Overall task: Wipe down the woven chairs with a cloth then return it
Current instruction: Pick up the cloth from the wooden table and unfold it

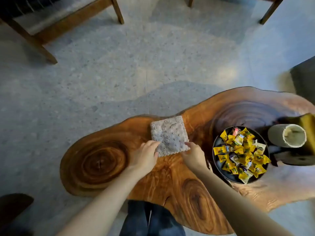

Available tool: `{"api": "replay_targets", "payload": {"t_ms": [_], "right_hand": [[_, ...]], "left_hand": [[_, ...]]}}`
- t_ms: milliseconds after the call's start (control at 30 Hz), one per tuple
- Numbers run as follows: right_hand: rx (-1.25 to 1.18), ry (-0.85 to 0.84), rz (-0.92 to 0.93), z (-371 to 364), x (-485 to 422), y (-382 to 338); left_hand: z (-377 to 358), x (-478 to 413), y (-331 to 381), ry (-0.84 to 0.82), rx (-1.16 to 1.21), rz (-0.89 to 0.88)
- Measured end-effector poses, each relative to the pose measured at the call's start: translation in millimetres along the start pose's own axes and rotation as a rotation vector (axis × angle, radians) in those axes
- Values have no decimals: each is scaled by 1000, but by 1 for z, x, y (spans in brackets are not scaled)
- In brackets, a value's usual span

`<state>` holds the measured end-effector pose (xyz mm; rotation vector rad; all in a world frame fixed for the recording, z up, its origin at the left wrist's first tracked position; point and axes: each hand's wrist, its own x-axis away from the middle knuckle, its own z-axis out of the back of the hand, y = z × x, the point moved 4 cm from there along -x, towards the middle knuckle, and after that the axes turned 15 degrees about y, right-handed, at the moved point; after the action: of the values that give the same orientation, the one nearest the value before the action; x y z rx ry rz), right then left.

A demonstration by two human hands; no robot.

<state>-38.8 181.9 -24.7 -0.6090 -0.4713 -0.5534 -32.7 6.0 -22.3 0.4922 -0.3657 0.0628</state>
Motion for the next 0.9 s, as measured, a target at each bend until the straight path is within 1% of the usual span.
{"api": "replay_targets", "payload": {"t_ms": [33,200,267,367,433,533,633,767,900], "right_hand": [[-6,11,-9,-7,-6,2],[-97,60,-84,-32,-22,13],[-108,117,-93,-32,-23,11],[-101,210,-76,-23,-18,2],[-108,277,10,-13,-9,-11],[-89,312,165,5,11,-31],[-60,284,293,27,34,-55],[-71,227,508,68,73,-104],[-68,144,669,102,115,-151]], "left_hand": [[-8,-5,-2,-14,-12,-3],[-38,-17,-14,53,60,60],[-39,-18,-16,95,99,71],[-34,-18,-12,63,145,81],[-21,-13,-6,46,175,86],[7,0,3,101,241,93],[42,12,14,170,295,88],[110,34,33,305,355,-9],[179,58,39,404,399,-45]]}}
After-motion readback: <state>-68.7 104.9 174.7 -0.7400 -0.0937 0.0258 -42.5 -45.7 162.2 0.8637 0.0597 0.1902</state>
